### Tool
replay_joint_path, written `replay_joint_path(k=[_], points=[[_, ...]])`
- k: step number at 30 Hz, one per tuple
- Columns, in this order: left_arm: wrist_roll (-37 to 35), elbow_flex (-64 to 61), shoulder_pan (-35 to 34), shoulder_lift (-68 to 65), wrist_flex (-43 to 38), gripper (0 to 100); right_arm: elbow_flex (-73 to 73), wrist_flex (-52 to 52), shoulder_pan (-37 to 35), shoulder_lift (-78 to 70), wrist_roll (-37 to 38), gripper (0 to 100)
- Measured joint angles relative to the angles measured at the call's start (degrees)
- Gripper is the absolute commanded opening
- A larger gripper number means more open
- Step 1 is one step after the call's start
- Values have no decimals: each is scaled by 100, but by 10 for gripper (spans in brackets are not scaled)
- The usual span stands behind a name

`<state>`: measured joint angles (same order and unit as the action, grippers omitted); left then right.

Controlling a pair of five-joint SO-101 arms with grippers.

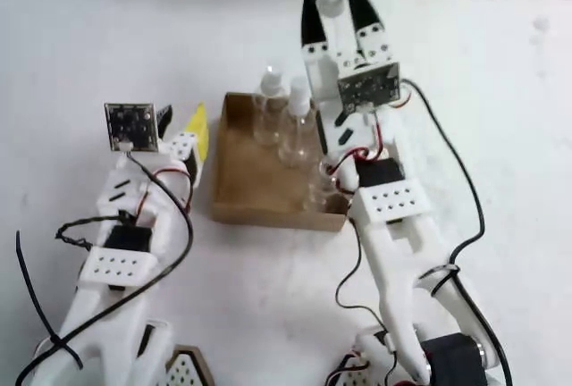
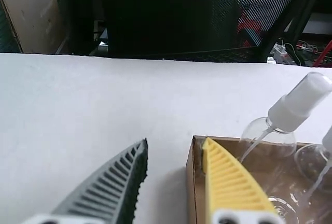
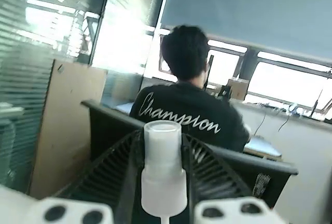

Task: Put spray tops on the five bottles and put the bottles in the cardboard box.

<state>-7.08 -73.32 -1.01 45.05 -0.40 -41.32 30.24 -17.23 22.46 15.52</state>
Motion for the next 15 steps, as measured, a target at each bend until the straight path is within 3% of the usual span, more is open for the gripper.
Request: replay_joint_path(k=[15], points=[[0, 0, 26, 0, 0, 160, -273, -18, 53, 18, 0, 15]])
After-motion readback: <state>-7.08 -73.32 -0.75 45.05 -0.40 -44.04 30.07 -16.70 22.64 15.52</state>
